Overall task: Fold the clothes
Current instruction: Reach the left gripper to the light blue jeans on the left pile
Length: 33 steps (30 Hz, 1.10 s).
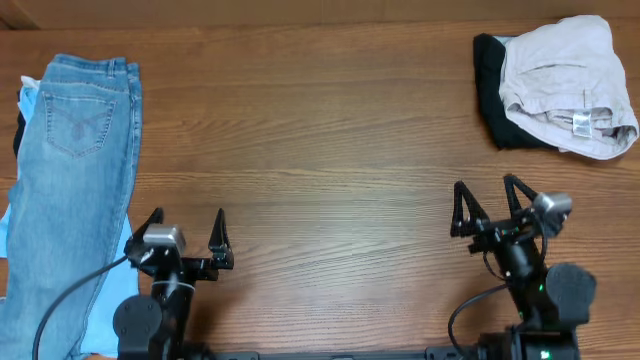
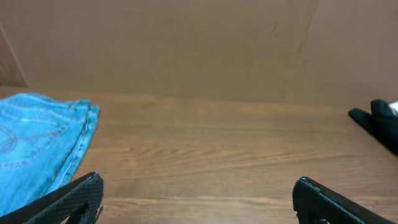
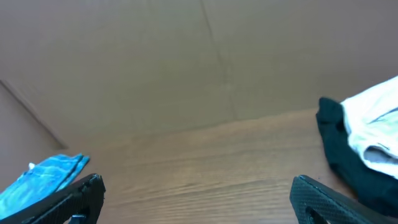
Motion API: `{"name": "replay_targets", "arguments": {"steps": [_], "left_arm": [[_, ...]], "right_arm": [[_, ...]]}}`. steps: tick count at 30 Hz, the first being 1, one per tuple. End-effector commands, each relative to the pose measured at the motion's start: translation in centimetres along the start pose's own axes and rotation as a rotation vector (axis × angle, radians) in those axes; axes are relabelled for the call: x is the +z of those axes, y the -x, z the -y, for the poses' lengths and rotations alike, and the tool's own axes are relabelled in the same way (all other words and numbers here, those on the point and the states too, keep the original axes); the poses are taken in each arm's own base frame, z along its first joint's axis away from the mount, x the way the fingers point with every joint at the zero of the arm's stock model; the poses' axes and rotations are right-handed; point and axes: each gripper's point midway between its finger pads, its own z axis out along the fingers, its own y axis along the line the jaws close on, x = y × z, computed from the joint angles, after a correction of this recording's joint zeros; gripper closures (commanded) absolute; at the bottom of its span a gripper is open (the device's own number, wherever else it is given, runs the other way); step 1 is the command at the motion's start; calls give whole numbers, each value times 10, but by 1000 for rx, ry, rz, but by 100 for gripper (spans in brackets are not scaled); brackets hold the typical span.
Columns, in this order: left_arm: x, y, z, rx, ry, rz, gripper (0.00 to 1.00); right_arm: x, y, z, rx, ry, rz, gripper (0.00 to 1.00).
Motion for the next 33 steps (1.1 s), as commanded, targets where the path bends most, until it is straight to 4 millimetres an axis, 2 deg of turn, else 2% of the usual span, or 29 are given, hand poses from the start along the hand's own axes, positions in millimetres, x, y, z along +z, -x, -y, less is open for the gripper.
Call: {"name": "replay_targets", "arguments": {"steps": [1,4,8,14,16,19,21,23,29,31,33], "left_arm": [[12,16,0,17,14,-67,0],[32,31,5,24,-7,-174,0],[61,46,12,8,-34,-361,0],[103,52,14,-17,-42,-642,0],[123,44,30,-46,-149,-720,0],[134,20,42,-71,-244,-828,0],[137,-3,39,-95,-238,-911,0],[141,-16,37,-106,-233,-954,0],[153,-57,31,-192,-190,-1075,0],[154,-64,31,-198,-190,-1096,0],[158,-59,32,-196,-196,-1075,0]], "right_arm": [[15,25,-6,7,0,-48,0],[37,28,-9,-28,15,-177,0],[61,30,-2,30,-31,-342,0],[79,38,-2,23,-60,-540,0],[82,35,-10,-33,-35,-641,0],[87,24,-16,-51,-17,-763,0],[95,13,-15,-35,-14,-809,0],[99,8,-13,-28,-9,-820,0],[110,13,-28,1,89,-783,0],[115,10,-26,1,88,-785,0],[123,0,-20,11,81,-810,0]]}}
